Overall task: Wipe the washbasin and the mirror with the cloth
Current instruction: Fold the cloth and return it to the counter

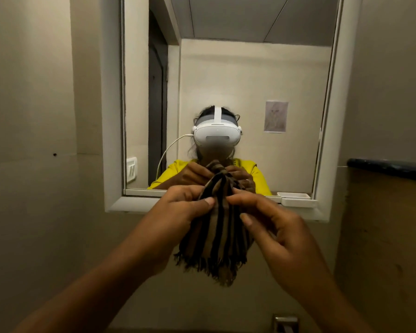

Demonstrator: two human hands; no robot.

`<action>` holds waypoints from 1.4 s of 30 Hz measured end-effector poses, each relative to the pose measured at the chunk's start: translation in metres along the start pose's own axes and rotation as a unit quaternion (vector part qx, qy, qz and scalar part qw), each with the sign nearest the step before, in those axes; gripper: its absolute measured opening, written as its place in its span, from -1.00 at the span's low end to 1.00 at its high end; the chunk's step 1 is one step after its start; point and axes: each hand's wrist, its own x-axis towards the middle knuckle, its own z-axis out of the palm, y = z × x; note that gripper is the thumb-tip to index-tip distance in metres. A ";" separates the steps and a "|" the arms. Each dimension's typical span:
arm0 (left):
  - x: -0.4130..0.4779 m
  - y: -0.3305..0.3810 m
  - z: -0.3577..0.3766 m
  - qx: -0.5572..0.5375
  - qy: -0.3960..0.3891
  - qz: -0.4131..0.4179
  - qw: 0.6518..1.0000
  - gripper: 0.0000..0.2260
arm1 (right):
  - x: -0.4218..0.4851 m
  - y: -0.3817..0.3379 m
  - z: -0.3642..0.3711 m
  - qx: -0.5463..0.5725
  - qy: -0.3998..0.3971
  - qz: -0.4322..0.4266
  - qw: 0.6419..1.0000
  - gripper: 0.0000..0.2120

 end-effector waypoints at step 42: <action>-0.004 -0.026 0.027 -0.121 -0.115 -0.108 0.980 0.15 | -0.024 -0.048 -0.050 0.020 0.041 0.148 0.988 -0.61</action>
